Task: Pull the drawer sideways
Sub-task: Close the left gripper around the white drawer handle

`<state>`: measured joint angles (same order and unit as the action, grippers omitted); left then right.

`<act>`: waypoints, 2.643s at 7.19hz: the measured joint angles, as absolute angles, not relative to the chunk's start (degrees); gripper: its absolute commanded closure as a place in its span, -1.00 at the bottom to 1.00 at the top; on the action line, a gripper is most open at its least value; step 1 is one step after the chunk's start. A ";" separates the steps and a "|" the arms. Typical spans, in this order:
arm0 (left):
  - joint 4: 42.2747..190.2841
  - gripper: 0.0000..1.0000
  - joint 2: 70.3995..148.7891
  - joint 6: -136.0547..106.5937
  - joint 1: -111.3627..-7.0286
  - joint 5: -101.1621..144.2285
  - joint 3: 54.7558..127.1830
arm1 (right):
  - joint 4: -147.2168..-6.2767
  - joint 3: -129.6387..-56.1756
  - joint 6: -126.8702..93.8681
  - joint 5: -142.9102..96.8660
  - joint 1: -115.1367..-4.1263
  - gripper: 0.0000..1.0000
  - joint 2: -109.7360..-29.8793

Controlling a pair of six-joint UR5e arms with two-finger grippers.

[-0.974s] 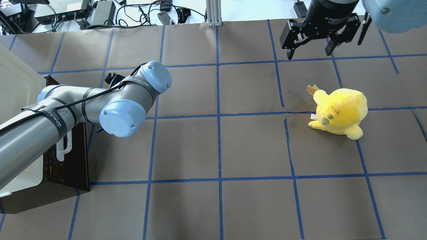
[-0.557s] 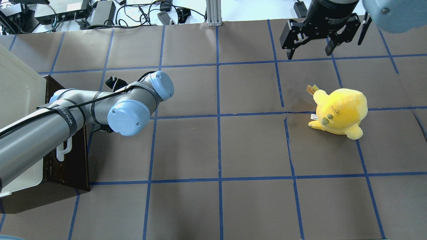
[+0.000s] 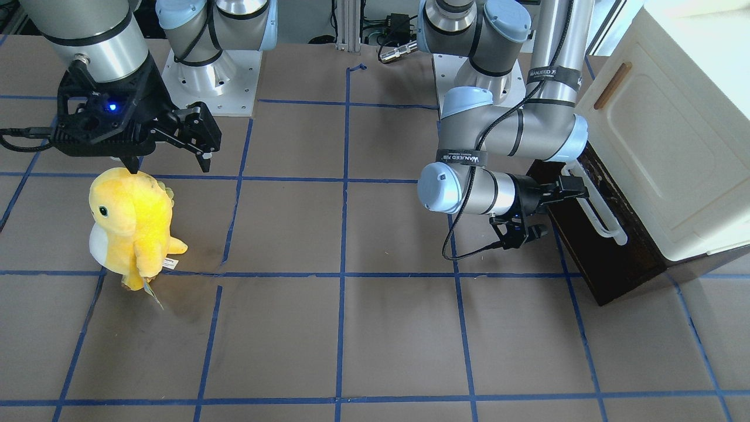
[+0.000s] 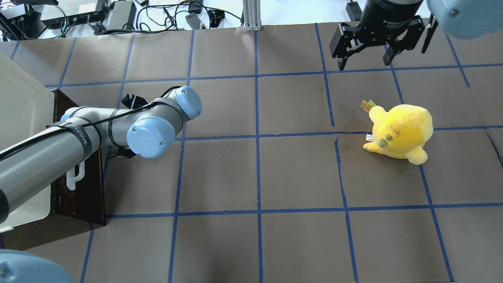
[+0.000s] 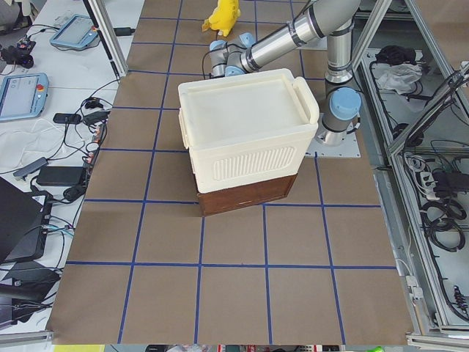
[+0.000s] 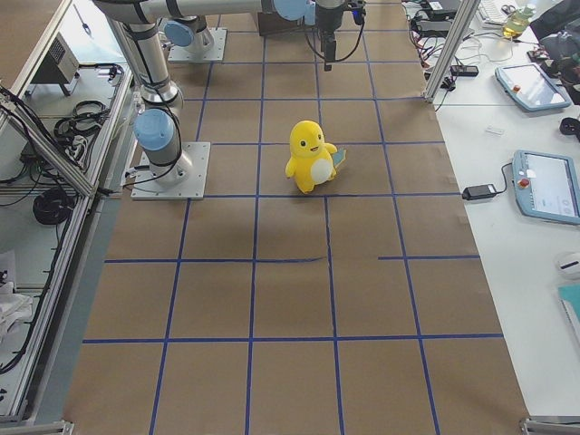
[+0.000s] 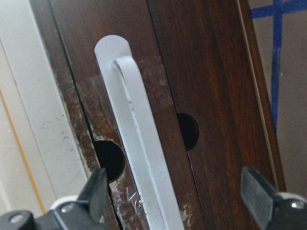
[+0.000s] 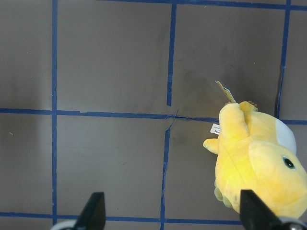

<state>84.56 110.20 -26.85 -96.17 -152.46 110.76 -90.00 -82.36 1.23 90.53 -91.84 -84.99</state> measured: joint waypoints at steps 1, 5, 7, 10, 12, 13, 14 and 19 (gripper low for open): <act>85.88 -1.00 110.31 -27.12 -95.45 -152.63 110.77 | -90.00 -82.35 1.23 90.53 -91.84 -1.00 -84.99; 88.19 -1.00 110.04 -31.73 -94.53 -154.32 112.17 | -90.00 -82.35 1.23 90.53 -91.85 -1.00 -84.99; 88.31 -0.70 110.12 -31.78 -94.43 -154.78 112.49 | -90.00 -82.35 1.23 90.53 -91.84 -1.00 -84.99; 88.33 -0.66 110.00 -31.49 -93.52 -156.60 112.61 | -90.00 -82.36 1.29 90.53 -91.85 -1.00 -84.99; 88.33 -0.35 109.97 -31.47 -93.15 -156.93 112.62 | -90.00 -82.35 1.24 90.53 -91.85 -1.00 -84.99; 88.33 -0.14 110.00 -31.44 -93.11 -156.96 112.57 | -90.00 -82.35 1.24 90.53 -91.84 -1.00 -84.99; 88.33 -0.13 109.99 -31.39 -93.11 -156.95 112.45 | -90.00 -82.36 1.23 90.53 -91.85 -1.00 -84.99; 88.24 0.24 110.02 -31.62 -93.15 -156.71 112.09 | -90.00 -82.35 1.23 90.53 -91.85 -1.00 -84.99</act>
